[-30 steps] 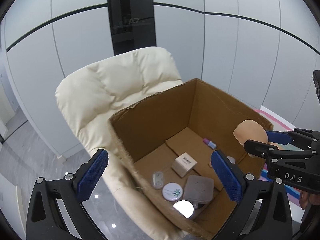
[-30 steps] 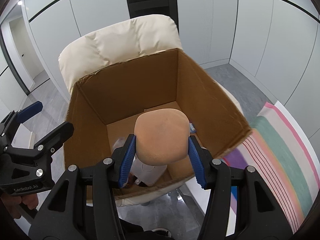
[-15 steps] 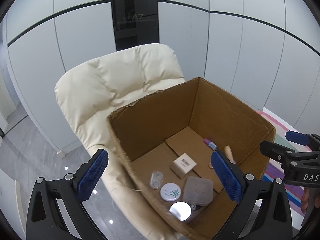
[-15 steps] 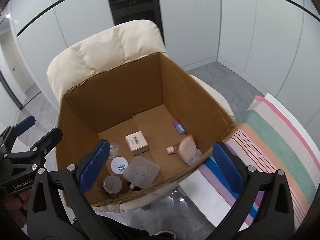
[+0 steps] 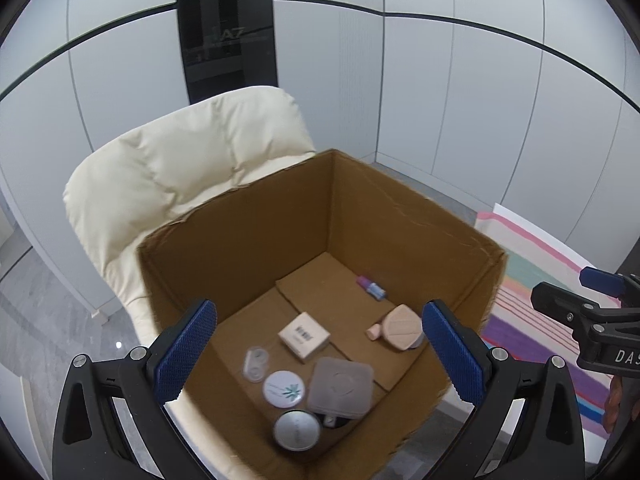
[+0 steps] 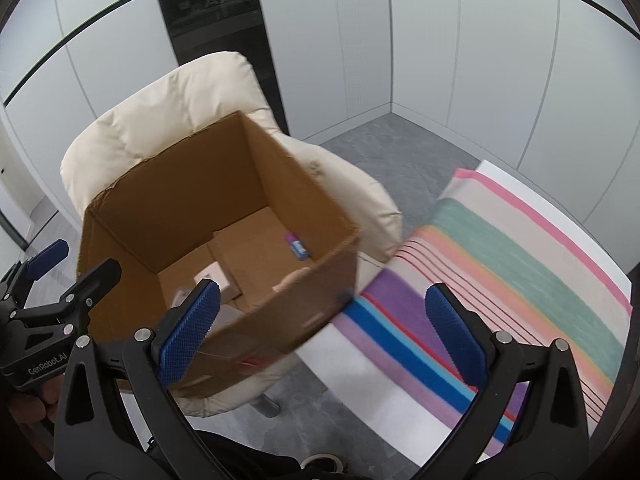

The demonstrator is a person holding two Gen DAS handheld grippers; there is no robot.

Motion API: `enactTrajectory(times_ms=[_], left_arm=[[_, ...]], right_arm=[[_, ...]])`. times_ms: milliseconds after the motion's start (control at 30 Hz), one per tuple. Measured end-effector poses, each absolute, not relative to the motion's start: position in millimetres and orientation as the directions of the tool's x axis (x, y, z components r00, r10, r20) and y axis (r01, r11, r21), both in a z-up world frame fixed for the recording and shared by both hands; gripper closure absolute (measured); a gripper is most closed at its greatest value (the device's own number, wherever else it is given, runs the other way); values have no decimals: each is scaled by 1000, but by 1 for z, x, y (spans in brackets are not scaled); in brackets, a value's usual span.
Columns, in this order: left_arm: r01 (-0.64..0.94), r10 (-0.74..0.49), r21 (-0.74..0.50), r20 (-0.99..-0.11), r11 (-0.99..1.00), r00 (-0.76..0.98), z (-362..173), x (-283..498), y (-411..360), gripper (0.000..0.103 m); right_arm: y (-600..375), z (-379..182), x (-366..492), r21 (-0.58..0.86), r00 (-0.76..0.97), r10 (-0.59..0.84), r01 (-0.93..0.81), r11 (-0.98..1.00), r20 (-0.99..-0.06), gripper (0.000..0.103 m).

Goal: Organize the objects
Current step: 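Withdraw both open tools from the cardboard box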

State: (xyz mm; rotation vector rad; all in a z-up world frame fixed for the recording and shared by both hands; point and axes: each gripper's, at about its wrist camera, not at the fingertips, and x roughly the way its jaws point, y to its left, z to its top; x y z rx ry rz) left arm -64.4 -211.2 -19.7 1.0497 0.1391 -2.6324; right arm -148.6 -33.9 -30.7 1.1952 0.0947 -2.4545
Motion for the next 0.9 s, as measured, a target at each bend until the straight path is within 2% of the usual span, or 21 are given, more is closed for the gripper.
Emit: enactTrajectory(times_ms=[400, 633, 900], left_arm=[[237, -168, 0, -702, -972, -692, -20, -94, -159, 0], [208, -176, 41, -701, -977, -691, -13, -92, -126, 0], [200, -158, 38, -759, -979, -631, -11, -69, -93, 0]], right_arm=[[32, -29, -146, 94, -584, -263, 303, -948, -768, 0], [70, -24, -131, 94, -595, -227, 247, -965, -771, 0], [115, -20, -96, 52, -584, -134, 155, -987, -800, 0]])
